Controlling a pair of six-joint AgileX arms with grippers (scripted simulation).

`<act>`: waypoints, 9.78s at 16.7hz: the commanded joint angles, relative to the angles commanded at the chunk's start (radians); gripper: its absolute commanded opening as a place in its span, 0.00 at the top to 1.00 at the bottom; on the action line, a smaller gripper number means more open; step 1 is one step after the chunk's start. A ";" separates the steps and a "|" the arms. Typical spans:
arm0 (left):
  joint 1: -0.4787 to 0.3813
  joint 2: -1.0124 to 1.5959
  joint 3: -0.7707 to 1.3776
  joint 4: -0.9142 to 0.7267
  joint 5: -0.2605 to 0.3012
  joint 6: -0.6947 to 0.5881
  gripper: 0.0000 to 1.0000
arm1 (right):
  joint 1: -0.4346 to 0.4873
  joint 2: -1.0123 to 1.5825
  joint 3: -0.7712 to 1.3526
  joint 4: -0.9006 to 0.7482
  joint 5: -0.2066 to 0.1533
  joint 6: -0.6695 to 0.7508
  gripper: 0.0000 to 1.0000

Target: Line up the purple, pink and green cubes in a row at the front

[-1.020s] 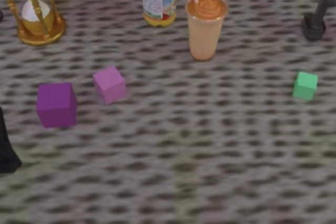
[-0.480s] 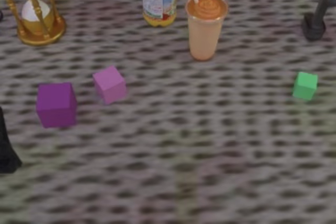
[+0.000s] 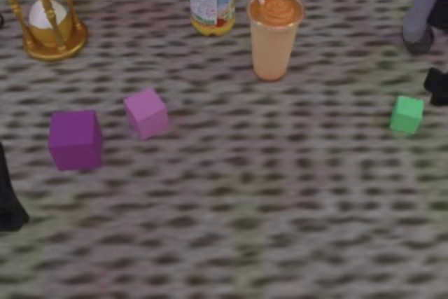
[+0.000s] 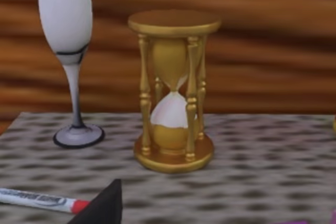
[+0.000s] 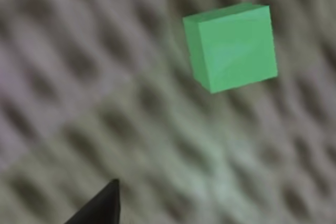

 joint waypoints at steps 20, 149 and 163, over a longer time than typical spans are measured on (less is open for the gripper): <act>0.000 0.000 0.000 0.000 0.000 0.000 0.00 | 0.017 0.433 0.220 0.021 0.001 -0.190 0.00; -0.257 1.233 1.179 -0.893 0.086 0.358 0.00 | 0.311 -1.008 -0.952 0.509 -0.065 0.485 0.00; -0.334 2.325 2.098 -1.339 0.022 0.666 0.00 | -0.054 -1.858 -1.589 1.002 -0.019 0.904 0.00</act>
